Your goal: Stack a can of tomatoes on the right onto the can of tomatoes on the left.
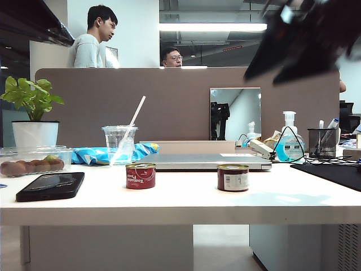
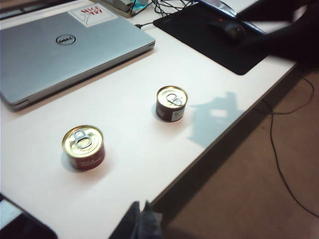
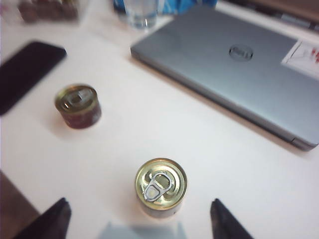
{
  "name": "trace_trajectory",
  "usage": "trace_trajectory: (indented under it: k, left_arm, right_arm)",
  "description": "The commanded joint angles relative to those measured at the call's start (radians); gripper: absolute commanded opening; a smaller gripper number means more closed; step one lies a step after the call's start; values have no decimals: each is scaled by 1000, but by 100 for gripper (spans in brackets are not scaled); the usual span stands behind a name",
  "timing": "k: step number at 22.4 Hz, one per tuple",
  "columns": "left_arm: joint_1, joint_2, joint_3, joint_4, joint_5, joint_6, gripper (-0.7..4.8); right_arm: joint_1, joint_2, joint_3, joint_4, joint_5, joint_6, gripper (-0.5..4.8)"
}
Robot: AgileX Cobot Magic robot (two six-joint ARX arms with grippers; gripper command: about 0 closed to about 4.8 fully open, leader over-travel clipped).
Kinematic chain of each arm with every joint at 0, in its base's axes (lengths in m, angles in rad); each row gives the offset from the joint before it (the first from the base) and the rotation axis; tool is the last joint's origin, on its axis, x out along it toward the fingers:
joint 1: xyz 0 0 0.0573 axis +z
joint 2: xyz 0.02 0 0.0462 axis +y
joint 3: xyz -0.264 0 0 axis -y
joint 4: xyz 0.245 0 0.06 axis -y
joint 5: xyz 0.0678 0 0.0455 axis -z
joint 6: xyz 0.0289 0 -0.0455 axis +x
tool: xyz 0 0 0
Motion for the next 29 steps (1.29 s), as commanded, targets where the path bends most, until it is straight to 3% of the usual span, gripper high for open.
trace_trajectory:
  k: [1, 4, 11, 16, 23, 25, 29]
  left_arm:
    - [-4, -2, 6, 11, 0, 7, 4]
    - [-4, -2, 6, 0, -1, 7, 4]
    - [16, -4, 6, -48, -10, 8, -6]
    - [43, -3, 6, -87, 37, 52, -6]
    - [85, -5, 8, -87, 29, 52, -6]
    - [85, -5, 8, -86, 29, 52, -6]
    - [84, -5, 8, -83, 29, 52, -6]
  right_arm:
    - [36, 117, 47, 81, 29, -10, 369]
    - [36, 238, 101, 76, 36, -10, 371]
    - [36, 443, 190, 66, 14, -10, 436]
    - [37, 508, 197, 83, 12, -10, 436]
    - [36, 556, 198, 87, 21, -10, 426]
    - [36, 561, 198, 90, 21, -10, 404]
    - [36, 572, 198, 102, 24, -10, 304]
